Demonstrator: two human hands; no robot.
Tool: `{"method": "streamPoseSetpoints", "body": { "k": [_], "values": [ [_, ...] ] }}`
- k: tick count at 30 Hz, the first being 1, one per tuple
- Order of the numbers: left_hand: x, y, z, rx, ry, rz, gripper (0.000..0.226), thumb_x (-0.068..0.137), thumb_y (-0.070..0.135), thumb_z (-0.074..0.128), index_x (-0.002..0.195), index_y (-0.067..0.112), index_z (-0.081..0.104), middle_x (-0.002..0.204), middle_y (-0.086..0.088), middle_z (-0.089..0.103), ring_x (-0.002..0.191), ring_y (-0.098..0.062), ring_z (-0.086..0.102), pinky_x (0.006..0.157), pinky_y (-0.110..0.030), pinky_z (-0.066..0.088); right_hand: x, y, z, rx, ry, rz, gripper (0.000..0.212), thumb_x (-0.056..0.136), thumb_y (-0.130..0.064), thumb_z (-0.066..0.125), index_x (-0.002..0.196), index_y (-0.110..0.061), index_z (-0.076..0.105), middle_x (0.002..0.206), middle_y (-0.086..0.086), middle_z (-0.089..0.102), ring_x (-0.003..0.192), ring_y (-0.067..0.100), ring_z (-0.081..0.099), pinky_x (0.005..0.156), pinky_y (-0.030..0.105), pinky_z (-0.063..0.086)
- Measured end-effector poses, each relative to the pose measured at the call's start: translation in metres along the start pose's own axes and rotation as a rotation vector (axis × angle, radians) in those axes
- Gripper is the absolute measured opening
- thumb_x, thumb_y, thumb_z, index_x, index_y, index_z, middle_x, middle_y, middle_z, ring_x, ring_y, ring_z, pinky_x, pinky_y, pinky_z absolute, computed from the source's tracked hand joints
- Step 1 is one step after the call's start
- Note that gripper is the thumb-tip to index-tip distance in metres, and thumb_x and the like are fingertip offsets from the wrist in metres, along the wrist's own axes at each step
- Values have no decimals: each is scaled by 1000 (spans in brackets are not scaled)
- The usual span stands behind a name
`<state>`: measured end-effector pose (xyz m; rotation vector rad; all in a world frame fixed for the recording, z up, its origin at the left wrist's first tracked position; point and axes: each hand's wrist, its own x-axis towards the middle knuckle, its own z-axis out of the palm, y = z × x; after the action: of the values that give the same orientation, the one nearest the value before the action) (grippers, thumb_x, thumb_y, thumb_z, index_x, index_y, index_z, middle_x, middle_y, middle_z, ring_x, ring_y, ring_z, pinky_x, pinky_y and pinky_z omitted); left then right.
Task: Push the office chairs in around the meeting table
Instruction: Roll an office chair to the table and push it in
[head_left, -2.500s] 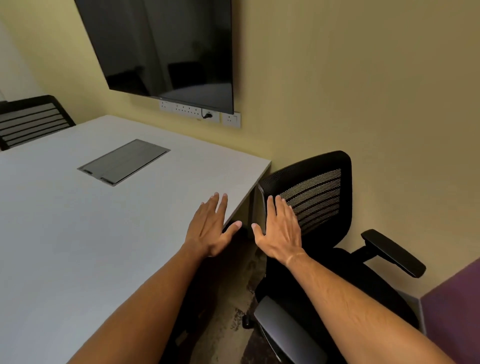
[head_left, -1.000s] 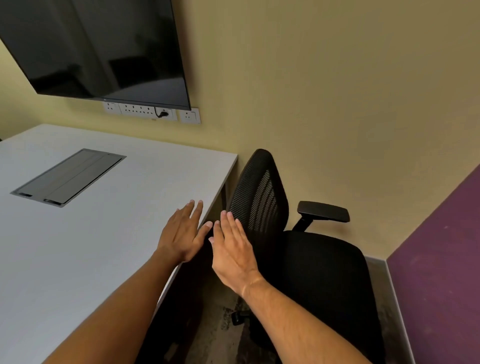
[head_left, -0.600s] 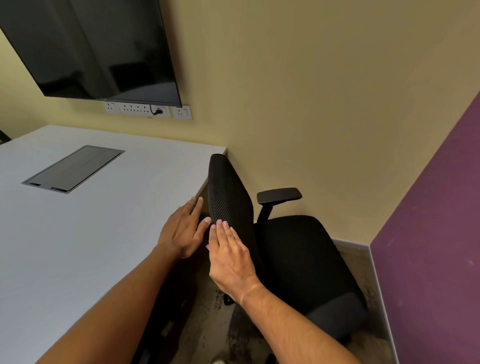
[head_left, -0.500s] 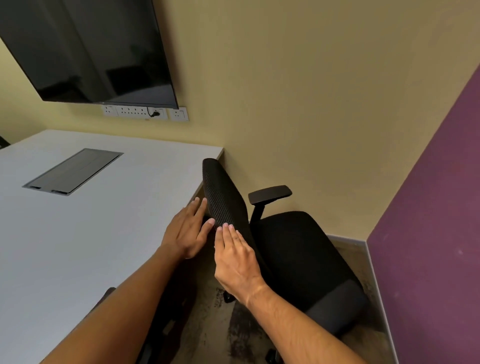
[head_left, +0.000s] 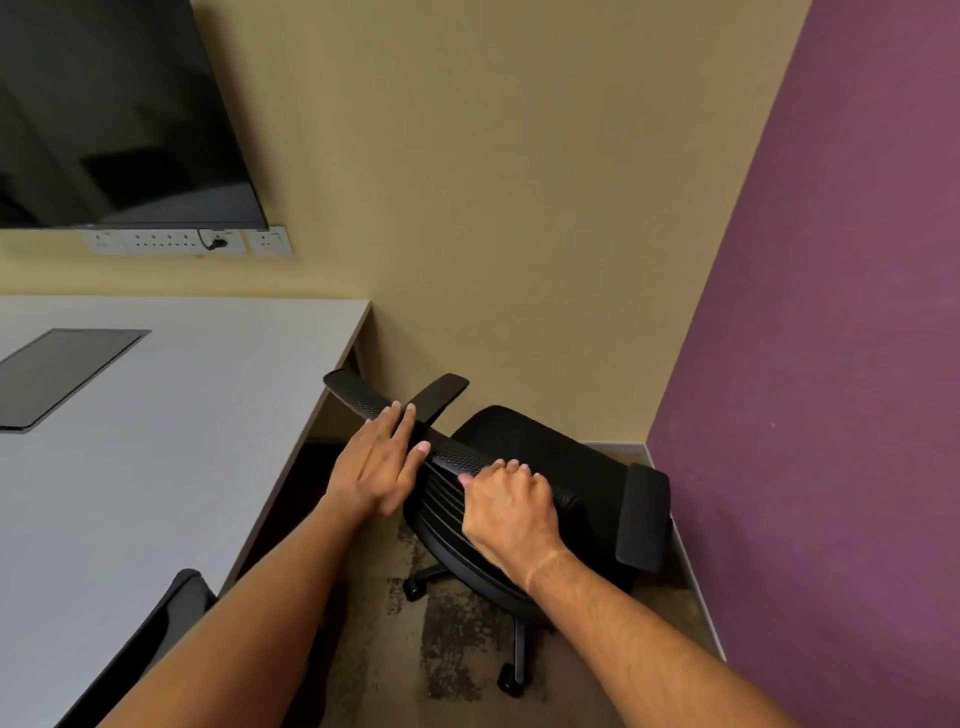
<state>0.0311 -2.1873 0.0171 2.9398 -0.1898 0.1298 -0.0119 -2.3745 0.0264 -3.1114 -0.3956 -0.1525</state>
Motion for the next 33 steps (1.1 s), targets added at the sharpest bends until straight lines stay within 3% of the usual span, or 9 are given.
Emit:
{"method": "streamPoseSetpoints", "body": {
  "k": [3, 10, 15, 19, 23, 27, 29, 31, 33],
  "values": [
    [-8, 4, 5, 3, -22, 23, 92, 81, 66, -7, 154, 13, 12, 162, -12, 14, 149, -23, 9, 121, -37, 7, -5, 13, -7, -13, 24, 44, 49, 100, -37, 38, 92, -1, 71, 84, 18, 71, 79, 33, 70, 66, 41, 56],
    [-7, 12, 7, 46, -56, 61, 94, 81, 66, -8, 153, 13, 19, 161, -14, 18, 149, -24, 10, 121, -40, 6, -10, 51, -11, -9, 62, 215, 38, 98, -33, 38, 93, -7, 66, 89, 12, 70, 84, 32, 68, 72, 40, 51],
    [-2, 19, 9, 105, -99, 47, 71, 98, 56, 10, 152, 12, 20, 160, -14, 18, 149, -24, 10, 121, -40, 6, -6, 80, -1, -41, 4, 346, 37, 86, -31, 40, 94, -7, 68, 93, 14, 71, 90, 35, 66, 87, 46, 51],
    [8, 24, 14, 104, -110, 23, 74, 96, 58, 7, 148, 11, 30, 157, -15, 29, 147, -25, 19, 121, -41, 10, 2, 104, 10, -74, -11, 376, 46, 90, -36, 35, 95, -9, 72, 102, 18, 71, 103, 36, 62, 102, 52, 40],
    [21, 29, 20, 137, -74, 6, 85, 89, 61, -5, 133, 14, 50, 139, -11, 53, 135, -22, 42, 117, -42, 24, 9, 137, 22, -13, 9, 283, 57, 95, -47, 28, 95, -13, 73, 102, 11, 73, 110, 27, 61, 107, 45, 34],
    [29, 41, 23, 162, -38, 19, 70, 93, 54, 4, 108, 18, 62, 116, -6, 67, 113, -20, 59, 107, -40, 35, 22, 161, 16, -2, -19, 176, 60, 95, -55, 25, 90, -17, 73, 89, 5, 72, 92, 22, 65, 101, 42, 39],
    [28, 50, 23, 185, 10, -5, 65, 92, 54, 8, 91, 22, 65, 98, -3, 71, 95, -20, 64, 89, -36, 45, 26, 170, 14, -6, -21, 137, 61, 95, -57, 25, 87, -18, 72, 86, 3, 71, 87, 20, 64, 101, 41, 39],
    [24, 58, 25, 188, 36, -62, 65, 90, 57, 8, 80, 25, 64, 81, 1, 68, 77, -17, 63, 67, -32, 45, 28, 178, 14, 3, -16, 101, 61, 95, -57, 26, 86, -18, 71, 84, 3, 71, 86, 19, 64, 103, 40, 39],
    [17, 63, 28, 168, 53, -121, 65, 88, 59, 8, 76, 26, 63, 75, 4, 65, 70, -14, 59, 61, -31, 44, 31, 184, 14, 11, -6, 66, 62, 94, -57, 26, 85, -17, 72, 81, 3, 70, 85, 19, 64, 105, 40, 38]
  ]
}}
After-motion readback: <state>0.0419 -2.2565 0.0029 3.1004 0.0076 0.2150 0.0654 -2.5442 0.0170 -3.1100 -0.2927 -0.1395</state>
